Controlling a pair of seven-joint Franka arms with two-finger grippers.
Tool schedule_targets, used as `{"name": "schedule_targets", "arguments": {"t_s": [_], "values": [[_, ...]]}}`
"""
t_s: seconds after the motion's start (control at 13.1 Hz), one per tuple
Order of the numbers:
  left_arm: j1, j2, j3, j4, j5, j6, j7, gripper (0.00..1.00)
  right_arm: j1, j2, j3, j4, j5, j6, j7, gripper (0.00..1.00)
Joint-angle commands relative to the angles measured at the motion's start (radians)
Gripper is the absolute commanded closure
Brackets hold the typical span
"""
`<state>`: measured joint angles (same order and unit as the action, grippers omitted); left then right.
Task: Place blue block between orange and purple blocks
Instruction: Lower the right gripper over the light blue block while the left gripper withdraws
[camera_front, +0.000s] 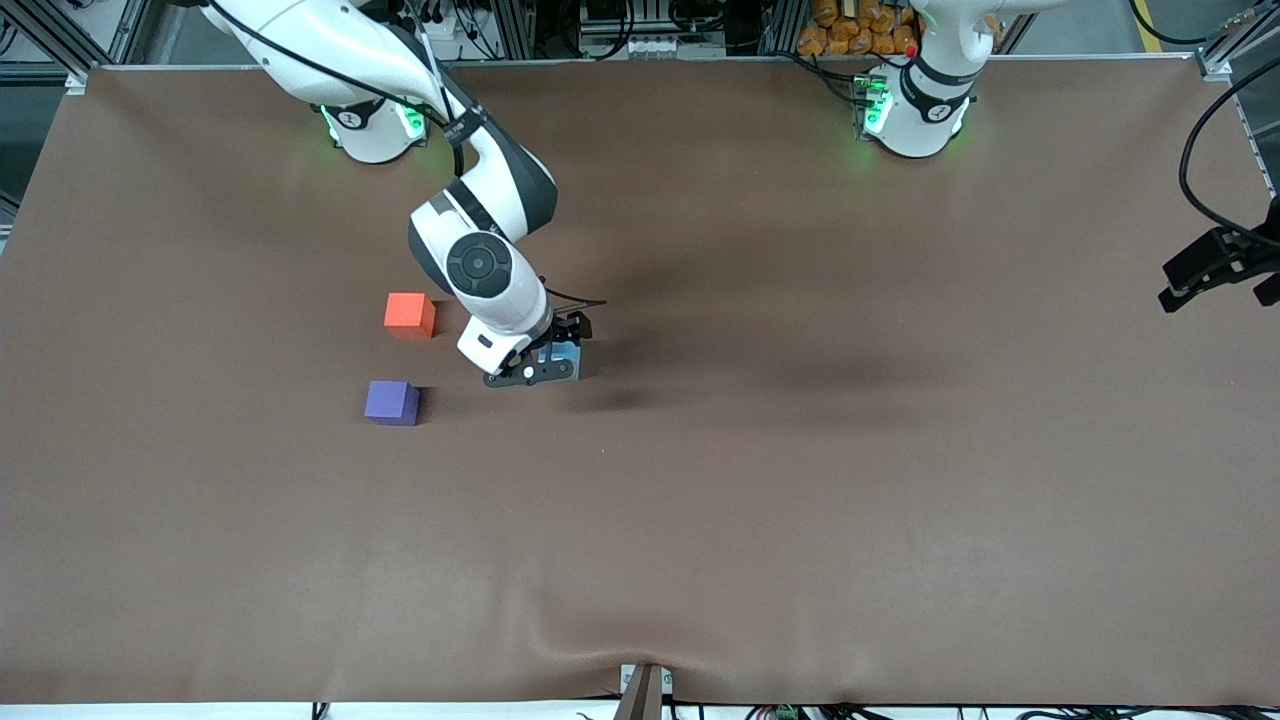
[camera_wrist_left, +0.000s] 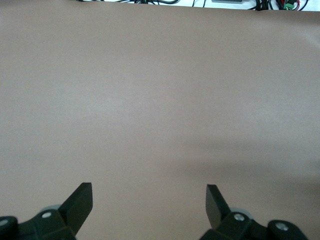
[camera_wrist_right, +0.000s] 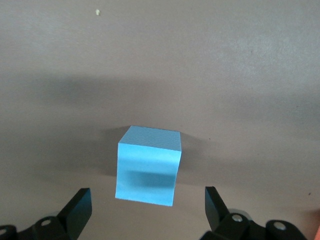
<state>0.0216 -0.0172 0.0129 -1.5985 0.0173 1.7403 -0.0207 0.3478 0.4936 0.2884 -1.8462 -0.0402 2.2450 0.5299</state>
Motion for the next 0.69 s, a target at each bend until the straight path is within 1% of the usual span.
{"name": "schedule_targets", "arguments": {"t_s": [0.0,0.23,0.46,0.61], "values": [[-0.006,-0.003,-0.008,0.023,0.004,-0.028,0.001,0.00,0.007,0.010,-0.005,0.002,-0.024,0.010,0.053,0.00],[-0.005,-0.004,-0.008,0.023,0.001,-0.033,0.001,0.00,0.016,0.036,-0.005,0.001,-0.029,0.037,0.064,0.00],[-0.008,0.003,-0.010,0.023,-0.007,-0.033,0.001,0.00,0.033,0.053,-0.005,0.001,-0.064,0.051,0.114,0.00],[-0.008,0.003,-0.010,0.023,-0.007,-0.033,0.010,0.00,0.039,0.069,-0.005,0.001,-0.070,0.057,0.120,0.00]]}}
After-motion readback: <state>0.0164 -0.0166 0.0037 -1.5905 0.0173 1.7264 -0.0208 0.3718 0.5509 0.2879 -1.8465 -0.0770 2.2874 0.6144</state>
